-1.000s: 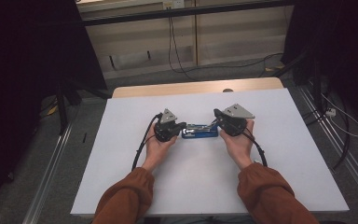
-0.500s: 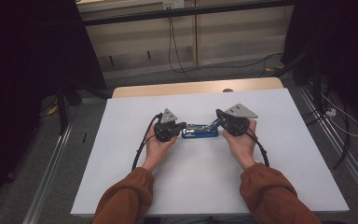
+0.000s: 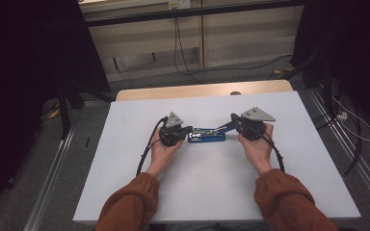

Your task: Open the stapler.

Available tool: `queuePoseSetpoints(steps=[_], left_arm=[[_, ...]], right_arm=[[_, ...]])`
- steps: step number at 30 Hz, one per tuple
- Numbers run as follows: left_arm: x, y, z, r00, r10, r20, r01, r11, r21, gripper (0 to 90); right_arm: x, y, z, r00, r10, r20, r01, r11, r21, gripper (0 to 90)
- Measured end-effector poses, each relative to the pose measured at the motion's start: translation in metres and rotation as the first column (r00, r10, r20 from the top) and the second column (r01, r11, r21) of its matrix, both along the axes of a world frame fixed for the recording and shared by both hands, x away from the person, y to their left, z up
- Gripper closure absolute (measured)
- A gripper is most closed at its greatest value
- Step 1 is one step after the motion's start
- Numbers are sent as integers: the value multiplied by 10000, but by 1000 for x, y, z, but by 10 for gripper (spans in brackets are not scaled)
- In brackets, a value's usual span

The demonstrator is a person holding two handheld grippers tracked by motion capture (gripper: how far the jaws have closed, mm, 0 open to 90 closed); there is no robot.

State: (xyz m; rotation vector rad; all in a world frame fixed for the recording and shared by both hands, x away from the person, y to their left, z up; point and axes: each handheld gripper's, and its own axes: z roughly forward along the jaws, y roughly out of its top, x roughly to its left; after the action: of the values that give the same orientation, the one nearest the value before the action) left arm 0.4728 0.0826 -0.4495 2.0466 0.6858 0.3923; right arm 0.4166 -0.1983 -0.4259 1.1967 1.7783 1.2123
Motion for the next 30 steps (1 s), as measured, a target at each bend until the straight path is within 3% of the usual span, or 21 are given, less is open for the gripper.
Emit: queuePoseSetpoints(steps=[9,30], left_arm=[[-1,0,0,10000,62,44,-62,10000,16,900],[0,0,0,10000,31,20,-31,10000,-16,900]], right_arm=[[0,-3,-2,9999,89,-138,-93,9995,-316,900],[0,-13,-12,9992,-69,-400,56,9994,-337,900]])
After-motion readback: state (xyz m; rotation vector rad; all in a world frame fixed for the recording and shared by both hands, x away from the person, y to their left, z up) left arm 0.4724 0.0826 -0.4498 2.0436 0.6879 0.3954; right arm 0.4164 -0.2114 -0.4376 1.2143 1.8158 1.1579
